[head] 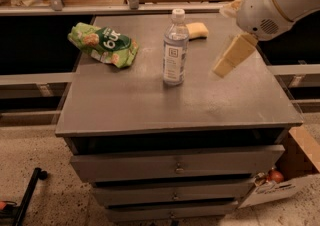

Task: Knock blue plastic bottle over

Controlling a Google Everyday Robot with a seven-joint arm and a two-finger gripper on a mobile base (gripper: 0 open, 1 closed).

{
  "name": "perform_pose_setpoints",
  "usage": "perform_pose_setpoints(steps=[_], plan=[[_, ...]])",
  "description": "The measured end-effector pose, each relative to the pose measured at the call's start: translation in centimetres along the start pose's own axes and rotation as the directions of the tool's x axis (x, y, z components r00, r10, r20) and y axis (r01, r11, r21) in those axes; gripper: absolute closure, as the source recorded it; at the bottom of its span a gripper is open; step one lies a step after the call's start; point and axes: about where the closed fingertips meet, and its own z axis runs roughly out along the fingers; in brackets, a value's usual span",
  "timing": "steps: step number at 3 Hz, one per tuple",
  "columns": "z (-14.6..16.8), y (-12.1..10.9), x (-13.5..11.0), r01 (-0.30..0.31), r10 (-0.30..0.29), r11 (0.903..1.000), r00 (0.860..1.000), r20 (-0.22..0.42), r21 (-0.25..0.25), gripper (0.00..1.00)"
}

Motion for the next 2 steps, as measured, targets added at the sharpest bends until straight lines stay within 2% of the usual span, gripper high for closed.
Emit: perform_pose_setpoints(steps=[1,2], plan=[[3.5,-2.0,-1.0,-0.039,0.044,0.9984,0.99,0.136,-0.041,0.0],[6.5,-2.9,-1.8,-0.082,0.108,0.991,0.959,0.263,-0.106,0.0]])
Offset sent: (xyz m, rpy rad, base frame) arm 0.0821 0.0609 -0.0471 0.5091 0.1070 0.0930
